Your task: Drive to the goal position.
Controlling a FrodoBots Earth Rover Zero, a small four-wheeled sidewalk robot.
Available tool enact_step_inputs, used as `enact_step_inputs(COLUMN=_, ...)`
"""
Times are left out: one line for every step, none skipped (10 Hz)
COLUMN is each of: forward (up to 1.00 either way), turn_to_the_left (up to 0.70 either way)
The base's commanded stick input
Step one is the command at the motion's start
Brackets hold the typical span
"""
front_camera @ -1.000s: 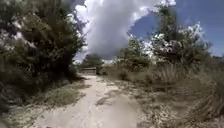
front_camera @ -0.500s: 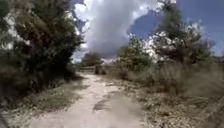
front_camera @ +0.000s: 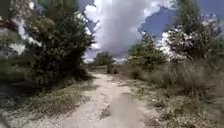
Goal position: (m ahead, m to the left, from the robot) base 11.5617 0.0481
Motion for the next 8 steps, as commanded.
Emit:
enact_step_inputs(forward=0.5, turn_to_the_left=0.0)
enact_step_inputs(forward=0.5, turn_to_the_left=0.0)
enact_step_inputs(forward=0.5, turn_to_the_left=0.0)
enact_step_inputs(forward=0.5, turn_to_the_left=0.0)
enact_step_inputs(forward=0.5, turn_to_the_left=0.0)
enact_step_inputs(forward=0.5, turn_to_the_left=0.27)
enact_step_inputs(forward=0.5, turn_to_the_left=0.0)
enact_step_inputs(forward=0.5, turn_to_the_left=0.0)
